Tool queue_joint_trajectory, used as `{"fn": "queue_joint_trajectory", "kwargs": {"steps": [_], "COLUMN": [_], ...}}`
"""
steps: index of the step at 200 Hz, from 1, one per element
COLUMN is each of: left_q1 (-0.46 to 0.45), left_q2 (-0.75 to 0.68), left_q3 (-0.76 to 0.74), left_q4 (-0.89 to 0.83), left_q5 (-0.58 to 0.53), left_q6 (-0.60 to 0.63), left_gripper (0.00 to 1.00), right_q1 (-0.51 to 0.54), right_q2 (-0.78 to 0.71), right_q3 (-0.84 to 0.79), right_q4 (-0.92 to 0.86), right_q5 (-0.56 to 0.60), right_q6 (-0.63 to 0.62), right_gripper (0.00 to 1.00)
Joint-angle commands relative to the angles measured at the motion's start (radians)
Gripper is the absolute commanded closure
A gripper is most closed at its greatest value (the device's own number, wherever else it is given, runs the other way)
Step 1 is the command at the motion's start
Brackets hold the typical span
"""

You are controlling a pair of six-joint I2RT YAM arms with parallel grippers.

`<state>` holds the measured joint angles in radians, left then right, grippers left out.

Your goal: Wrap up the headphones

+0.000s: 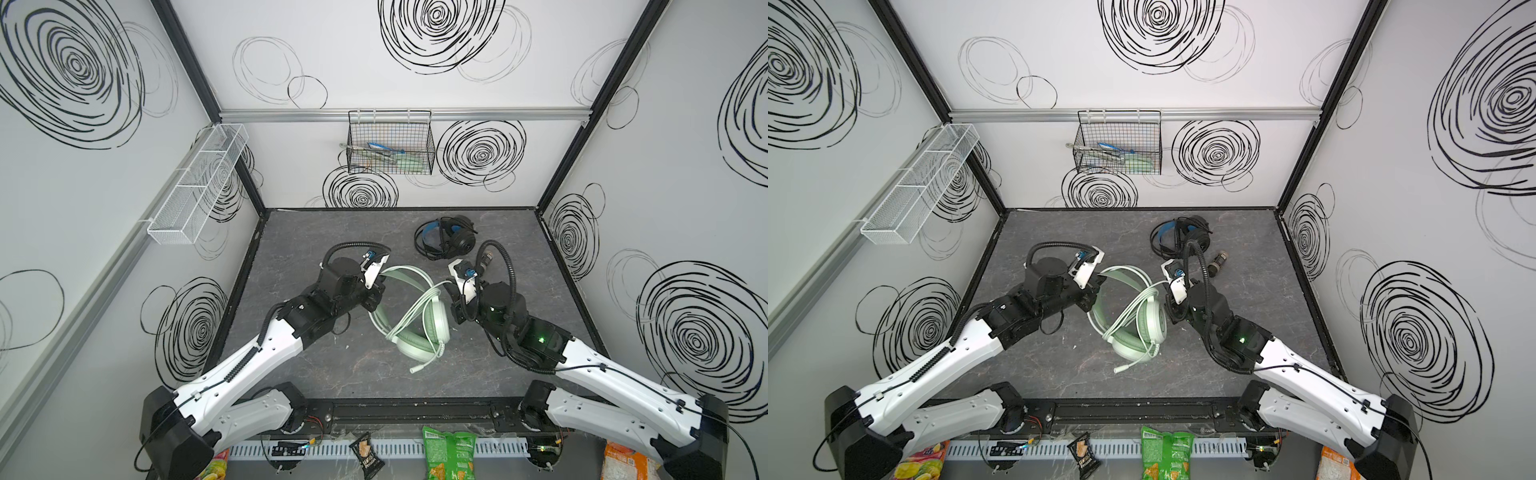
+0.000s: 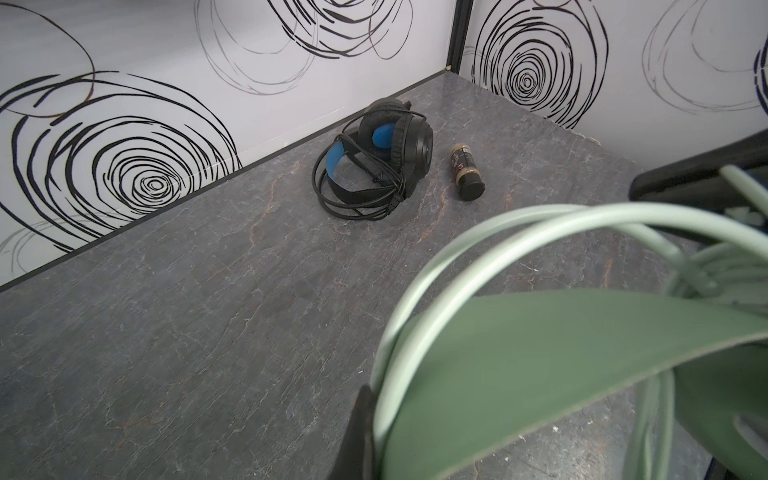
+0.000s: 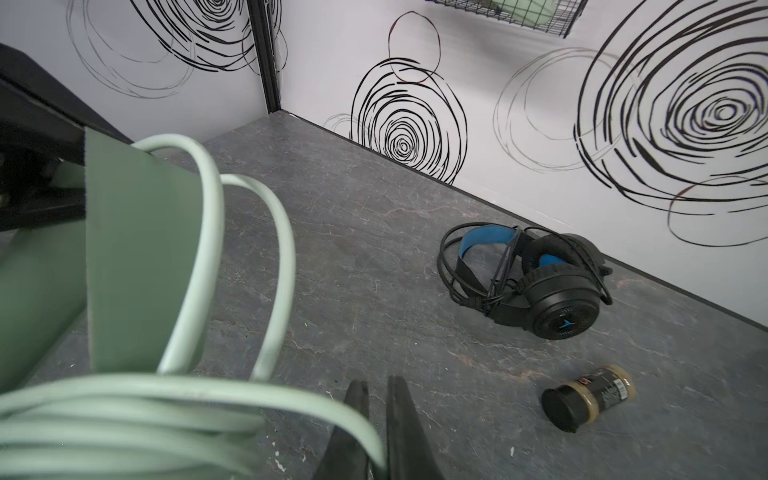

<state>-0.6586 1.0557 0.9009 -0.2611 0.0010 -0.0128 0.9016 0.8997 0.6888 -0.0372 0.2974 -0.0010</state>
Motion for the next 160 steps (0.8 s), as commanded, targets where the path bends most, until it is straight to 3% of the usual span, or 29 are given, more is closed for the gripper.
{"fn": "queue_joint_trajectory", "kwargs": {"steps": [1,75,160], "left_q1": [0.011,0.016,0.068], "left_q2": [-0.001,0.056,0.114], "left_q3": [0.037,0.077,0.131], "left_q4": [0.039,-0.022,-0.096], "left_q5": [0.024,-0.062,-0.096], "left_q6": [-0.048,-0.041,-0.047], "left_gripper": [1.00,1.00,1.00], "right_q1": [-0.012,-0.057,-0.186], "right_q2": [0.015,0.069,0.105], "right_q3": [-0.038,-0.096,-0.127], "right_q4": [0.147,0.239,0.232], "right_q5": [-0.044,-0.119,-0.161], "right_q6": [0.030,0.019,0.098], "right_gripper": [0.89,0.66,0.29]}}
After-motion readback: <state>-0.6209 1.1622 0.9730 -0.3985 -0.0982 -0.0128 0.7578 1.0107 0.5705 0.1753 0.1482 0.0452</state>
